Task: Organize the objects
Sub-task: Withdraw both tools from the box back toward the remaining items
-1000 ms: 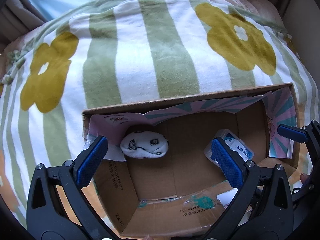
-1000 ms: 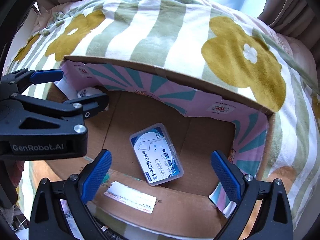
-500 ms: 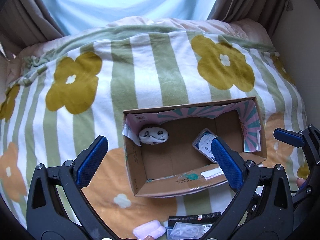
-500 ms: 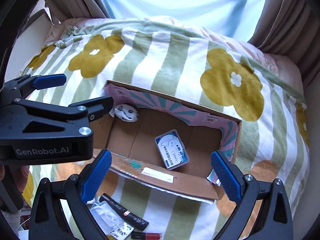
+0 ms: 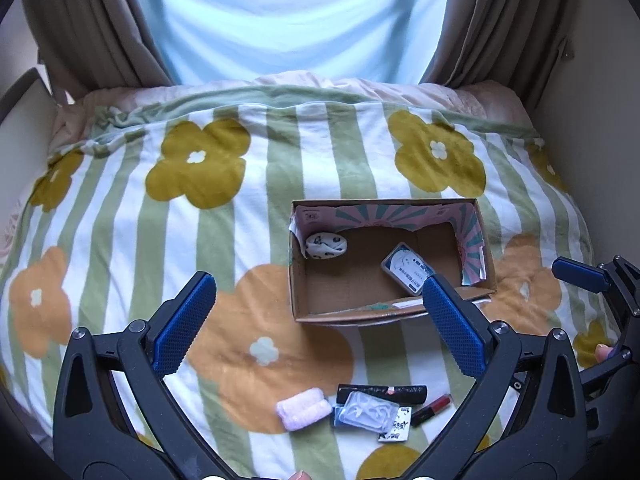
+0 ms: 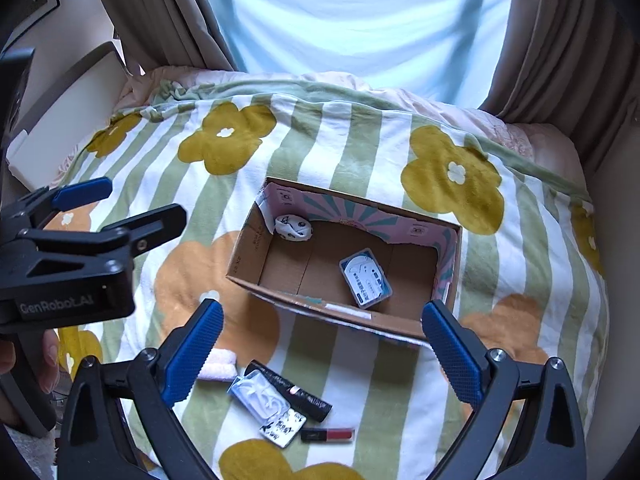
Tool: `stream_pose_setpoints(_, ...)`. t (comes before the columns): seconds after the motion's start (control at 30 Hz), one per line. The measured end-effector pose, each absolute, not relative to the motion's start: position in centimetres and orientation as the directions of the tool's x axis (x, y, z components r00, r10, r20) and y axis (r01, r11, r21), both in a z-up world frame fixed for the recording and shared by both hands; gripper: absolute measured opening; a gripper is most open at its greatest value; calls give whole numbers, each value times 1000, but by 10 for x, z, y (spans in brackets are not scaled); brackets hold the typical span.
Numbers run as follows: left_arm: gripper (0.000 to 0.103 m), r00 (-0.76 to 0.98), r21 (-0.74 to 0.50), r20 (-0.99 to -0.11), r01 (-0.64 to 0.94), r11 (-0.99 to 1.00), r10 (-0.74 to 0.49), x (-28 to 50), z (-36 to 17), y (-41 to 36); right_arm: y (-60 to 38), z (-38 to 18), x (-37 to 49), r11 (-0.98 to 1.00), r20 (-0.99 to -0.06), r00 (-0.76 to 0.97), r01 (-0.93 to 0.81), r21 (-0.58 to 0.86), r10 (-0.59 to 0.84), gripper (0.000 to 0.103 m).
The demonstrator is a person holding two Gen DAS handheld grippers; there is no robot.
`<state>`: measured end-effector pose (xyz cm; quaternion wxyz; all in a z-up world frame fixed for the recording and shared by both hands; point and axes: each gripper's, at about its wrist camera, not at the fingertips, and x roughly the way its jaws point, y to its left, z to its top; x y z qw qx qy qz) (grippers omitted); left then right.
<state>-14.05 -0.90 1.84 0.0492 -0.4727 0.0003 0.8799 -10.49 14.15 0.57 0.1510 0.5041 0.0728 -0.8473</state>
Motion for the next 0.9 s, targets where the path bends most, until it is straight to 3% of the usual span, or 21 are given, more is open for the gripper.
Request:
stream_pose_setpoints(0.57, 103, -548, -25, -834, -85, -996, 68, -29, 5, -33, 175, 11, -9, -981, -852, -501, 178, 71, -153, 99)
stream_pose_setpoints(0.9, 103, -531, -33, -843, -100, -994, 82, -10, -11, -46, 184, 3, 13, -980, -848, -505, 184, 76, -160, 99)
